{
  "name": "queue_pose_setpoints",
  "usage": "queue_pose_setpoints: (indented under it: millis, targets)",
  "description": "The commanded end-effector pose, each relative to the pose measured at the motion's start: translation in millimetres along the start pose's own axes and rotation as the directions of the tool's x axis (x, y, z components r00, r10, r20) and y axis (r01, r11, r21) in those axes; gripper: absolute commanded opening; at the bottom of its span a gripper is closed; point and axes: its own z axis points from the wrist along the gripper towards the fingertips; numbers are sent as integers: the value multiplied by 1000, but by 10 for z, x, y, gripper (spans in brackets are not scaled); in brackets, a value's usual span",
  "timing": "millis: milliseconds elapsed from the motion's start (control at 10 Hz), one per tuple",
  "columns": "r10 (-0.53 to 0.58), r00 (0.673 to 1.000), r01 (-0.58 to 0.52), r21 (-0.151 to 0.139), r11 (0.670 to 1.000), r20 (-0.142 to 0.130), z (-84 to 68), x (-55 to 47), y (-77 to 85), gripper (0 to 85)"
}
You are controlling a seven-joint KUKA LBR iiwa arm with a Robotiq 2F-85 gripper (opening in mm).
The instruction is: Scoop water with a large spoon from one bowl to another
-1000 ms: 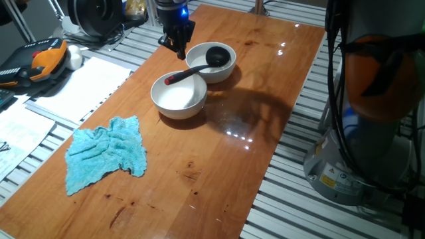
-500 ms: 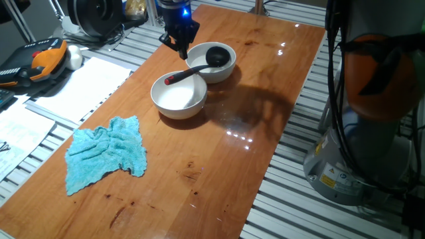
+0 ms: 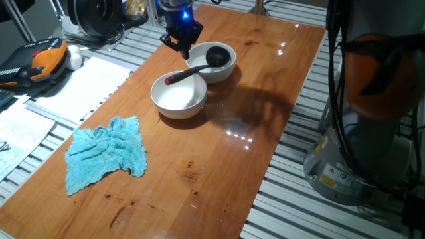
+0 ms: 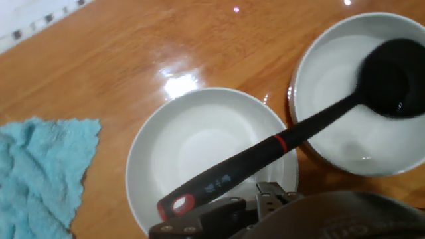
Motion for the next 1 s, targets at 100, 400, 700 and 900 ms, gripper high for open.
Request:
queue_pose_setpoints:
  millis: [100, 400, 700, 900]
  targets:
    - [299, 954, -299, -30, 954, -23, 61, -31, -117, 0]
    - [344, 939, -343, -27, 939, 8, 93, -43, -152, 0]
    - [392, 920, -392, -36, 919, -10, 91, -49, -180, 0]
    - [415, 910, -415, -27, 910, -8, 90, -52, -169, 0]
